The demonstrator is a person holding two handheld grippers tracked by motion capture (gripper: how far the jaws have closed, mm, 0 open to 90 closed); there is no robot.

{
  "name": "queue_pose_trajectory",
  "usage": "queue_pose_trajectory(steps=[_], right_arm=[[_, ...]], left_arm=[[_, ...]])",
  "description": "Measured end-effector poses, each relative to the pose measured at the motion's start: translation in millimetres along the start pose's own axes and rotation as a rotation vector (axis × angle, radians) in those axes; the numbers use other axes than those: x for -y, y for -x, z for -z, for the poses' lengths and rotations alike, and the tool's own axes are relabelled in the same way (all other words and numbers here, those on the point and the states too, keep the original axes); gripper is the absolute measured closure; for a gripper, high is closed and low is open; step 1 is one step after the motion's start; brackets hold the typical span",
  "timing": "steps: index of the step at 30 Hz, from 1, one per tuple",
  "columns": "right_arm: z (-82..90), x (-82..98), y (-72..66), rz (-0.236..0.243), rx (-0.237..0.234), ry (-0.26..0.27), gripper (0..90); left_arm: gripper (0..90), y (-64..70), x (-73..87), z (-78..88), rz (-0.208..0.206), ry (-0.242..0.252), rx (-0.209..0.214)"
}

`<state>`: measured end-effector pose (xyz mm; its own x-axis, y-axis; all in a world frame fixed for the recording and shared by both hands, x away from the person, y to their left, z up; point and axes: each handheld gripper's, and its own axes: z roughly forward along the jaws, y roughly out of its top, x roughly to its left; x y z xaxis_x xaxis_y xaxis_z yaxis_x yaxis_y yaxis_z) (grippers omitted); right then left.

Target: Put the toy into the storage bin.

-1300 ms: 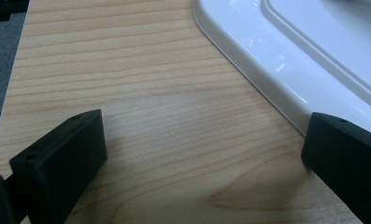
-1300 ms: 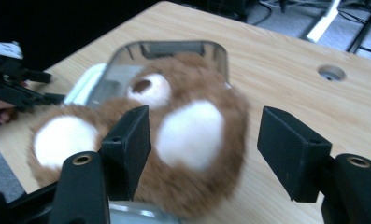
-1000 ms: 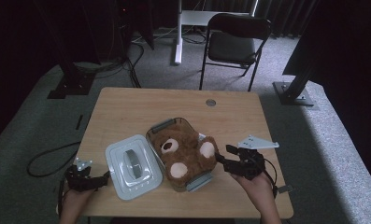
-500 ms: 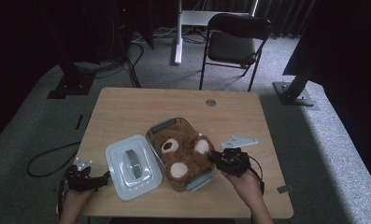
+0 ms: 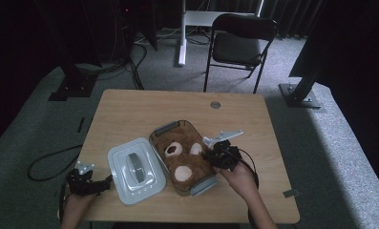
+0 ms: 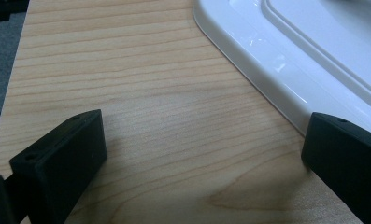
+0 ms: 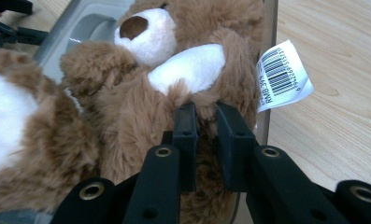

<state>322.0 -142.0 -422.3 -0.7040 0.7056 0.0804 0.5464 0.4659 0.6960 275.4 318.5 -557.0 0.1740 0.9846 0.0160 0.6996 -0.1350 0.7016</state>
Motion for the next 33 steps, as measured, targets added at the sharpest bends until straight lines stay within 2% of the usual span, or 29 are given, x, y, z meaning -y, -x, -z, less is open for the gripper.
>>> queue_pose_trajectory(steps=[5,7,12,16,19,23,28,31,33], right_arm=[[-11.1,-6.5,-0.7,0.018,0.012,-0.063,79.5],[-15.3,-9.6,-2.1,0.05,0.02,-0.103,79.8],[-25.4,-13.9,-3.5,0.08,0.042,-0.165,82.5],[-36.5,-13.8,-8.7,0.126,0.087,-0.233,85.8],[-42.1,-13.6,-12.7,0.155,0.125,-0.259,86.5],[-44.0,-11.9,-13.3,0.157,0.155,-0.26,86.9],[-41.6,-11.7,-12.3,0.151,0.151,-0.249,86.5],[-35.0,-11.2,-8.2,0.119,0.114,-0.2,83.9],[-29.1,-9.5,-3.8,0.084,0.069,-0.163,82.4]], left_arm=[[0.7,0.1,0.0,0.0,0.001,0.0,0.0],[0.7,0.1,0.0,0.0,0.002,0.0,0.001],[0.7,0.0,0.0,0.1,0.0,-0.002,0.001],[0.7,0.1,0.0,0.0,0.001,0.0,0.0],[0.7,0.1,0.0,0.0,0.001,0.0,0.0],[0.7,0.1,0.1,0.0,0.001,0.0,0.0],[0.7,0.1,0.0,0.0,0.001,0.0,0.0],[0.7,0.1,0.0,0.0,0.001,0.0,0.0],[0.7,0.1,0.0,0.0,0.002,0.0,0.001]])
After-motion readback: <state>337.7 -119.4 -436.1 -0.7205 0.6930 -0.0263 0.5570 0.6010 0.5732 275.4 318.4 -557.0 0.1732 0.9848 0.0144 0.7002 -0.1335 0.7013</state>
